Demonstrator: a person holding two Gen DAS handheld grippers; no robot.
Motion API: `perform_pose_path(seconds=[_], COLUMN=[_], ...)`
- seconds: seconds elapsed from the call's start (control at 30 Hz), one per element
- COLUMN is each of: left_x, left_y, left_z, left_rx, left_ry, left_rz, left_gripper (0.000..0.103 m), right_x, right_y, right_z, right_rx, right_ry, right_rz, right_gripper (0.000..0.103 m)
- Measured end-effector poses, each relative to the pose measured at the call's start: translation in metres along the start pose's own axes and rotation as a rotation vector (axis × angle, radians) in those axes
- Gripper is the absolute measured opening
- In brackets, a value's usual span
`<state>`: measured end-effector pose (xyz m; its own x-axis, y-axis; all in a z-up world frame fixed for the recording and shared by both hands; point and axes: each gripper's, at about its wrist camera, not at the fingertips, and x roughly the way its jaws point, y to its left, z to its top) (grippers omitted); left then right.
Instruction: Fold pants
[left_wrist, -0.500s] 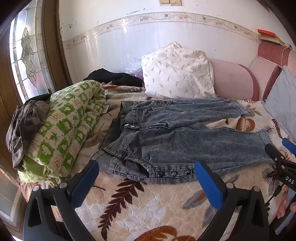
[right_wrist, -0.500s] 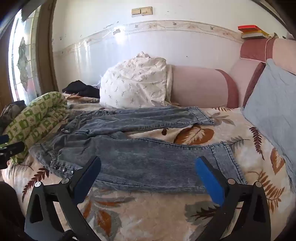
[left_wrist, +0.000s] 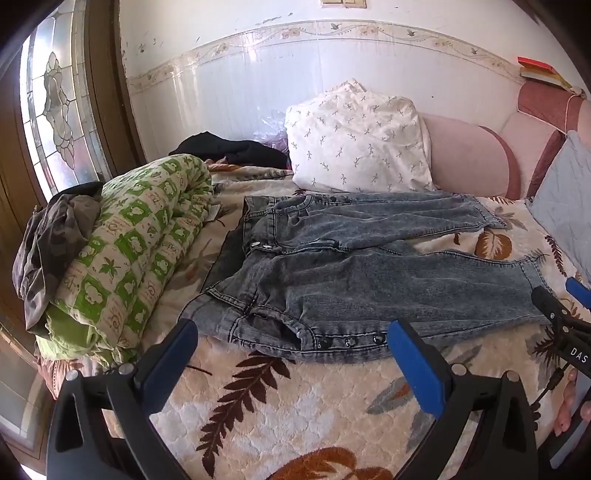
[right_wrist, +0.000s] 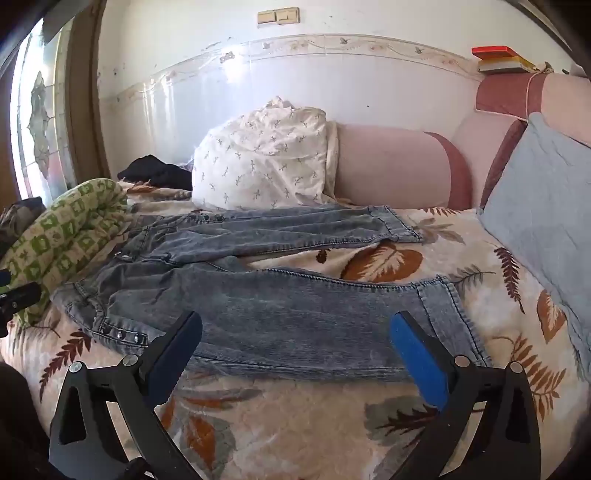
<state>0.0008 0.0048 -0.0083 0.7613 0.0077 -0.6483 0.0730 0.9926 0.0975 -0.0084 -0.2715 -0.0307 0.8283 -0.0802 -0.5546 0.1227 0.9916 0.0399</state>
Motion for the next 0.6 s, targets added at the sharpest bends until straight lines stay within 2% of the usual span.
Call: perform_pose_path(seconds=[0.13,0.6], left_x=[0.004,0.016], left_y=[0.001,0.000], left_z=[-0.003,-0.012], left_rx=[-0.011,-0.008], left_ry=[0.014,0.054], left_rz=[-0.004,-0.004], left_gripper=[0.103,0.103], right_x=[0.001,0.004], right_y=[0.000,0.023], right_z=[-0.007,-0.024], right_rx=[0.033,0.041], right_ry=[0.026,0.068], right_rz=[-0.027,0.007], right_gripper=[0.103,0.103])
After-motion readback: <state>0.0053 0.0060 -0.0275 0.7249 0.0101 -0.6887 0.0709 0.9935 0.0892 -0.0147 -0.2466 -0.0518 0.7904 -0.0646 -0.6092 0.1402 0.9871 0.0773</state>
